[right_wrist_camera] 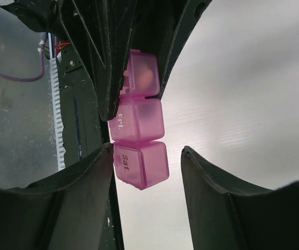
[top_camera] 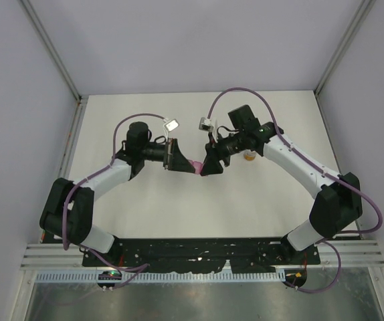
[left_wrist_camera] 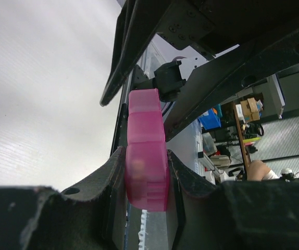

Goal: Sort the pills into containers

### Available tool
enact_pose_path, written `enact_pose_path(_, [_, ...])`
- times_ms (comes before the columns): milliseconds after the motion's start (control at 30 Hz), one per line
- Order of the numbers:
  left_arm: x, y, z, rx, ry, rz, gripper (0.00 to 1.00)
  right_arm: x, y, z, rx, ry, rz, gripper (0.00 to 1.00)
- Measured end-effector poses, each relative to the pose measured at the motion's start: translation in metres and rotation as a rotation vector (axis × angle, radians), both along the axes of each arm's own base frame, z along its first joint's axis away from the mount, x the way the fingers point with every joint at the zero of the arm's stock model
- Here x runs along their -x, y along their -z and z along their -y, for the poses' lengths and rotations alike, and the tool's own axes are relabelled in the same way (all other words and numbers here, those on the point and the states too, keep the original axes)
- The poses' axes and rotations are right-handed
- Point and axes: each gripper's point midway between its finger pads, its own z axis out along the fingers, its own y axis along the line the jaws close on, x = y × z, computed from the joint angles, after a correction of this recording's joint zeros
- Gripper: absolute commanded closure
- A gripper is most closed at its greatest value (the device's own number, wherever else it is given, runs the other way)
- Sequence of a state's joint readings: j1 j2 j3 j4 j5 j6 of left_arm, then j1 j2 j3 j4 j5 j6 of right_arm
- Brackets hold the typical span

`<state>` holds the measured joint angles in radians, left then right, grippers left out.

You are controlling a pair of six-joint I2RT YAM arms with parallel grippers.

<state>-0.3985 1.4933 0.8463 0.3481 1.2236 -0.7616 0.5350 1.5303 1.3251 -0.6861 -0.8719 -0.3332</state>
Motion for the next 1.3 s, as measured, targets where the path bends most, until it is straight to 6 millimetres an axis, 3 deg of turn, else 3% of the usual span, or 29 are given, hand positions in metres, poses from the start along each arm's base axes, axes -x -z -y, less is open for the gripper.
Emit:
enact_pose_path(467, [0.002,0.001,0.000,0.003,0.002,-0.006,1.00,0.009,-0.001,-0.004,-0.045,-0.051,-0.057,0.76])
enact_pose_path(567, [0.002,0.002,0.000,0.004,0.005,-0.004,1.00,0.010,-0.001,-0.004,-0.047,-0.052,-0.060,0.72])
enact_pose_path(667, [0.003,0.002,-0.001,0.005,0.007,-0.003,1.00,0.011,-0.001,-0.004,-0.047,-0.053,-0.063,0.50])
enact_pose_path(867, [0.002,0.001,0.000,0.006,0.006,-0.004,1.00,0.012,0.002,-0.003,-0.041,-0.056,-0.074,0.32])
enact_pose_path(967, [0.003,0.001,0.000,0.007,0.008,-0.003,1.00,0.012,0.005,-0.003,-0.035,-0.059,-0.084,0.32])
enact_pose_path(1300, [0.009,-0.002,0.003,0.014,0.024,0.042,1.00,0.023,0.009,-0.005,-0.049,-0.106,-0.166,0.59])
